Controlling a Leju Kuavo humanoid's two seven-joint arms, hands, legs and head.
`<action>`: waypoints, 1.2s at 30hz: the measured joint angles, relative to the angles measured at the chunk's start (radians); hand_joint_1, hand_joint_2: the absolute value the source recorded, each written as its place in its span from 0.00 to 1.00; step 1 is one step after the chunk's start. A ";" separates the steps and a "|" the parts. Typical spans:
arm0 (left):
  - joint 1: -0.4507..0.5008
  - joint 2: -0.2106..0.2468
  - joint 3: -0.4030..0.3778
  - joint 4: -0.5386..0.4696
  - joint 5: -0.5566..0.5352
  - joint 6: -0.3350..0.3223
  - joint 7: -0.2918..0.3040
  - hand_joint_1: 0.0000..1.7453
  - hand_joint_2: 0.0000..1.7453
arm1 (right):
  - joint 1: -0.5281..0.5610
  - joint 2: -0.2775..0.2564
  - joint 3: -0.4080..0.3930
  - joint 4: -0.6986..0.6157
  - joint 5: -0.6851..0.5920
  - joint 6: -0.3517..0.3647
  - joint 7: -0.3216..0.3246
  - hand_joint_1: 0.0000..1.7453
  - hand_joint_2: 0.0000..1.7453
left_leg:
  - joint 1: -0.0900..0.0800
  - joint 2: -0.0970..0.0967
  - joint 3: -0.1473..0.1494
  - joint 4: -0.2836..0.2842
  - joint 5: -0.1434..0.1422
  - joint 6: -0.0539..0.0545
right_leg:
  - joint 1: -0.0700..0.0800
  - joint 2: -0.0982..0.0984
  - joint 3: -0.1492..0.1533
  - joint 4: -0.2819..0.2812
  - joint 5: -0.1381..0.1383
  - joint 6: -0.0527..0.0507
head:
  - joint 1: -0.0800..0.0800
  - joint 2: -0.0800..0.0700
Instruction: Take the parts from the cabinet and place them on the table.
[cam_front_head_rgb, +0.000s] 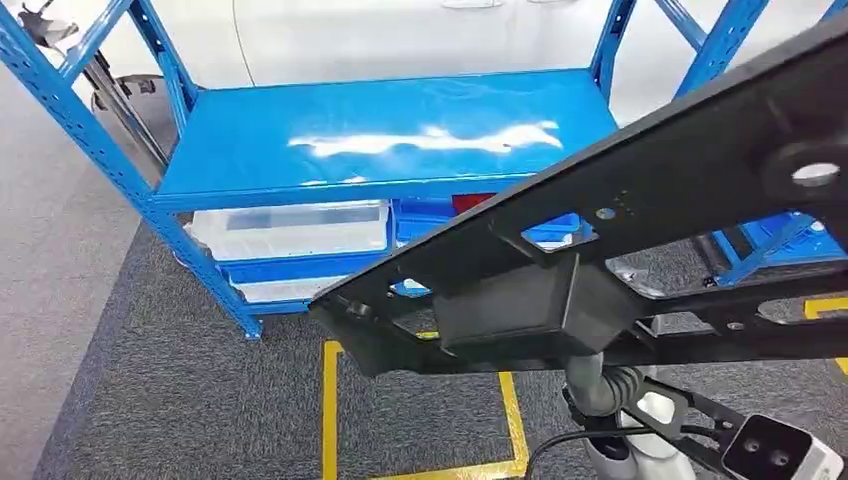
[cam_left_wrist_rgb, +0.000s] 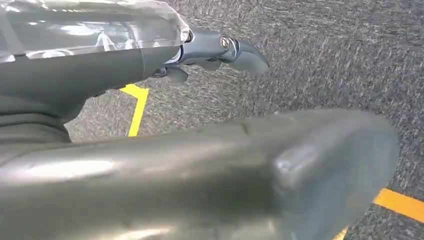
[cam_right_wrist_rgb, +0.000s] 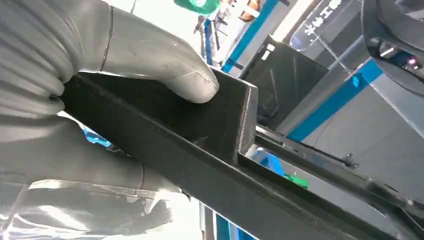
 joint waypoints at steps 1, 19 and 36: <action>0.001 0.000 0.000 0.000 -0.001 -0.001 -0.001 0.00 0.00 | 0.000 0.000 -0.001 0.000 0.000 0.000 0.000 1.00 1.00 | 0.000 -0.001 0.046 -0.080 0.040 0.002 | 0.000 0.007 -0.002 0.004 0.001 0.001 | 0.000 0.000; -0.002 0.016 -0.018 0.000 -0.019 -0.007 0.012 0.00 0.00 | 0.001 -0.007 -0.005 -0.041 0.067 -0.104 0.000 1.00 1.00 | -0.009 0.058 0.135 -0.286 0.107 0.041 | 0.010 -0.077 -0.002 0.023 -0.019 0.035 | 0.000 0.000; 0.008 0.077 -0.022 -0.001 -0.027 -0.053 -0.046 0.00 0.00 | 0.000 -0.181 0.237 -0.174 0.236 -0.557 0.000 1.00 1.00 | 0.001 -0.057 0.132 -0.279 0.101 0.017 | 0.003 0.078 -0.025 0.022 0.008 0.018 | 0.000 0.000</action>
